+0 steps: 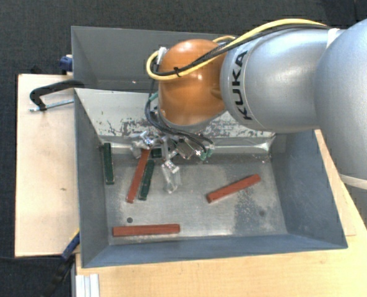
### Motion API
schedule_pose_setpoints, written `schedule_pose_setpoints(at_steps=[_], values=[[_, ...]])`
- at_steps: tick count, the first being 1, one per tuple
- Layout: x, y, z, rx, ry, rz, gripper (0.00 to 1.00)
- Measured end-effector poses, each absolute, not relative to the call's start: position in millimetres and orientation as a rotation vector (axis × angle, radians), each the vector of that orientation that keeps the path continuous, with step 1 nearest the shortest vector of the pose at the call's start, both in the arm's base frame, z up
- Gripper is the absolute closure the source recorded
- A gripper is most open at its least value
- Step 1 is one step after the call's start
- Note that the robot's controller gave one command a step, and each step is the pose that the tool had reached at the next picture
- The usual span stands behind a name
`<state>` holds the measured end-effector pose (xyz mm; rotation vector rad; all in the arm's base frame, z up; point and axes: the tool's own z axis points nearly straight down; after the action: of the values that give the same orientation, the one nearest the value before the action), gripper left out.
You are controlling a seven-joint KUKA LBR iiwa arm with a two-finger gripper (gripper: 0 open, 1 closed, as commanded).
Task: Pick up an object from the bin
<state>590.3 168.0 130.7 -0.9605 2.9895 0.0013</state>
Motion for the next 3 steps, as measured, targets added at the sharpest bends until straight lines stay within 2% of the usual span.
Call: schedule_pose_setpoints(at_steps=[1, 2, 3], values=[[596.8, 167.7, 72.2, -1.106, 2.938, 0.003, 0.00], [601.5, 180.6, 71.1, -1.648, 2.666, 0.003, 1.00], [601.5, 180.6, 71.2, -1.649, 2.666, 0.003, 1.00]])
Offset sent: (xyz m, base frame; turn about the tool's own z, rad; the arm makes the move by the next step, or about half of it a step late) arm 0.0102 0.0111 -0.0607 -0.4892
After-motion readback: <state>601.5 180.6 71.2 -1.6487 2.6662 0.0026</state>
